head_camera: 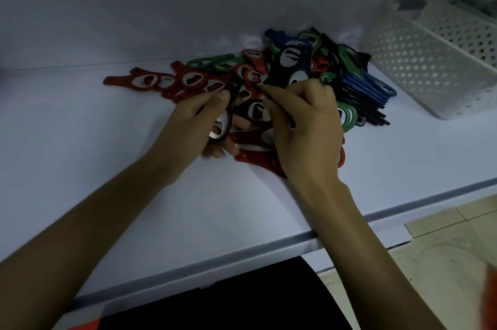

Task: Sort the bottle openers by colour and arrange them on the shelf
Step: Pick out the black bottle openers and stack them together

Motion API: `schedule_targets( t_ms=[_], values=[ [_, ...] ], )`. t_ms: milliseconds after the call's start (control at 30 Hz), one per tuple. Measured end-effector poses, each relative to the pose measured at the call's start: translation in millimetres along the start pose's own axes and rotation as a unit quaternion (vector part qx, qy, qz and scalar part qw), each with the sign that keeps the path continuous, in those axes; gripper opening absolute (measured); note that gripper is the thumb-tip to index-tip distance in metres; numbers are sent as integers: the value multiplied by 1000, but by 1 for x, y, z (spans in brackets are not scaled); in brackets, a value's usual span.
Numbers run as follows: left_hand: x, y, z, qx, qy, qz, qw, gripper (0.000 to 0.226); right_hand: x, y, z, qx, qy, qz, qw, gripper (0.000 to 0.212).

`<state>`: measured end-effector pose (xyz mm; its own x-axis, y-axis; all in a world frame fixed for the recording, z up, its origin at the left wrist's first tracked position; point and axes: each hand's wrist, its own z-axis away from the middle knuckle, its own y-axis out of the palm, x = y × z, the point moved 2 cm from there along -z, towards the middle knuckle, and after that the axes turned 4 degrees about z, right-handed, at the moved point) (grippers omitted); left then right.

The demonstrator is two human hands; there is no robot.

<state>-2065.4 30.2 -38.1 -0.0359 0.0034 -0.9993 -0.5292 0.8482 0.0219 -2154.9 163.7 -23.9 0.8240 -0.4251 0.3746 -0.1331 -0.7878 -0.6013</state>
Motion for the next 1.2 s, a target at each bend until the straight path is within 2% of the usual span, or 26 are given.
schedule_targets(
  t_ms=[67, 167, 267, 367, 467, 567, 667, 767, 833, 900, 1000, 1200],
  values=[
    [1, -1, -3, 1, -35, 14, 999, 45, 2, -1, 3, -31, -29, -61, 997, 21],
    [1, -3, -5, 13, -57, 63, 996, 55, 9, 6, 10, 41, -106, -140, 984, 27],
    [1, -6, -6, 26, -66, 131, 989, 37, 11, 16, 14, 134, -146, -132, 971, 26],
    [1, -8, -5, 21, -62, 87, 994, 18, 12, 17, 13, 179, -165, -116, 963, 29],
    [-1, -6, -2, 3, -45, 56, 997, 26, 9, 9, 1, 170, -106, -120, 972, 28],
    [-2, -5, -1, 25, -33, 68, 997, 25, -13, 1, -28, 124, 5, -12, 992, 33],
    [-1, -5, -2, 29, -22, 85, 996, 21, -41, 5, -50, 183, 68, 132, 972, 57],
    [0, -6, -2, 20, -18, 110, 994, 21, -50, 14, -45, 204, 76, 155, 964, 59],
    [2, -7, -4, 13, -24, 129, 991, 20, -46, 15, -39, 161, 73, 128, 976, 56],
    [3, -8, -5, 7, -31, 145, 989, 19, -39, 13, -36, 111, 82, 36, 990, 56],
    [6, -9, -7, 3, -34, 152, 988, 20, -21, 14, -31, 98, 81, -94, 987, 55],
    [4, -5, -5, 19, -26, 138, 990, 28, 11, 23, -17, 124, -40, -106, 986, 49]
  ],
)
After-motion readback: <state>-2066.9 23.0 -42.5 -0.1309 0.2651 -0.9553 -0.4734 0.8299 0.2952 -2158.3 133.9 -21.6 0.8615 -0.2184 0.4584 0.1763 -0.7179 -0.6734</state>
